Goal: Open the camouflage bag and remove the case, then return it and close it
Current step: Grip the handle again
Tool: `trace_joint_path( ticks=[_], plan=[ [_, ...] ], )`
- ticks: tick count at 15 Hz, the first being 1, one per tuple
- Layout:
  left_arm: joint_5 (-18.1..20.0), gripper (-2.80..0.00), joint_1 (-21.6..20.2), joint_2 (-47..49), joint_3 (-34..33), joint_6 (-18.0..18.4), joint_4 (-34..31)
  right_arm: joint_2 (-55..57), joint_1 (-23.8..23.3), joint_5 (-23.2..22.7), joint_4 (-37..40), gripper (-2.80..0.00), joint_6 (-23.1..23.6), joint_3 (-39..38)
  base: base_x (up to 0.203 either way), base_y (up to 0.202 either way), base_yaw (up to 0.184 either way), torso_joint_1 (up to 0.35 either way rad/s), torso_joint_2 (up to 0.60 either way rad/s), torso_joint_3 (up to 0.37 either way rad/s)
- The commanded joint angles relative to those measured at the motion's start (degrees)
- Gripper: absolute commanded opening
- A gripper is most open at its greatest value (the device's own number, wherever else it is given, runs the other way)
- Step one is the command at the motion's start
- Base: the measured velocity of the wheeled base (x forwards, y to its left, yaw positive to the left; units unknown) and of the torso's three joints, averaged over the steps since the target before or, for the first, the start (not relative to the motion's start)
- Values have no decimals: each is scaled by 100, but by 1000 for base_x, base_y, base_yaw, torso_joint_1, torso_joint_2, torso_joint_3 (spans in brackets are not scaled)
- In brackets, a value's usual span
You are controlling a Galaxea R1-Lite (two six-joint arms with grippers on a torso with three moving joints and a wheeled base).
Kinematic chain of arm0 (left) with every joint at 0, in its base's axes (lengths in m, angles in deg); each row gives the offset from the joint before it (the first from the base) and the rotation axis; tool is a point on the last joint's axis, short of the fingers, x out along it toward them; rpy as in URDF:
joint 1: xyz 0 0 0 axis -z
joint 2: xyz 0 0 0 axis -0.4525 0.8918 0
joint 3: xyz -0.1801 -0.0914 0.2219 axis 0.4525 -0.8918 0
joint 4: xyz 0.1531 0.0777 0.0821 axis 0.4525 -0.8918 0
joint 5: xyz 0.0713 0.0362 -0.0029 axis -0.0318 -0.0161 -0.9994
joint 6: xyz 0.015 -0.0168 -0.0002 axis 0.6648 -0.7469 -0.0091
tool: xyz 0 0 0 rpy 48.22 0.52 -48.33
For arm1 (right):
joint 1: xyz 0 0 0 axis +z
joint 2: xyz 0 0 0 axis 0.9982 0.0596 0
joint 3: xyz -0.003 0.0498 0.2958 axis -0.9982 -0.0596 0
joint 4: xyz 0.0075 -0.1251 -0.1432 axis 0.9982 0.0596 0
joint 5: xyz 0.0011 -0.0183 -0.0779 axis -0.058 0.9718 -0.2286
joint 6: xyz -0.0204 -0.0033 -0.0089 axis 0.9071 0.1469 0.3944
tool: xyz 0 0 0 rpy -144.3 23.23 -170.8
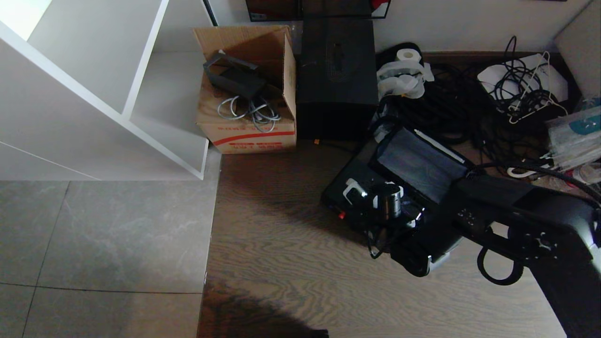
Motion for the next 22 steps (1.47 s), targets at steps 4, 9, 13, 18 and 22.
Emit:
trace_joint_path(
  ticks=[4,9,13,18,22],
  plan=[
    [-4,-280,0,-2,3,-1,1,308,-38,699,98,0,8,541,0,0,0,0,0,0],
    [-1,-280,0,-2,0,-1,1,400,-166,681,107,0,17,741,0,0,0,0,0,0],
    [-1,-280,0,-2,7,-1,1,322,-219,663,405,0,-33,737,0,0,0,0,0,0],
    [-3,-280,0,-2,9,-1,1,287,-284,710,488,0,-42,729,0,0,0,0,0,0],
    [-1,-280,0,-2,0,-1,1,488,-433,716,339,0,34,1080,0,0,0,0,0,0]
  ],
)
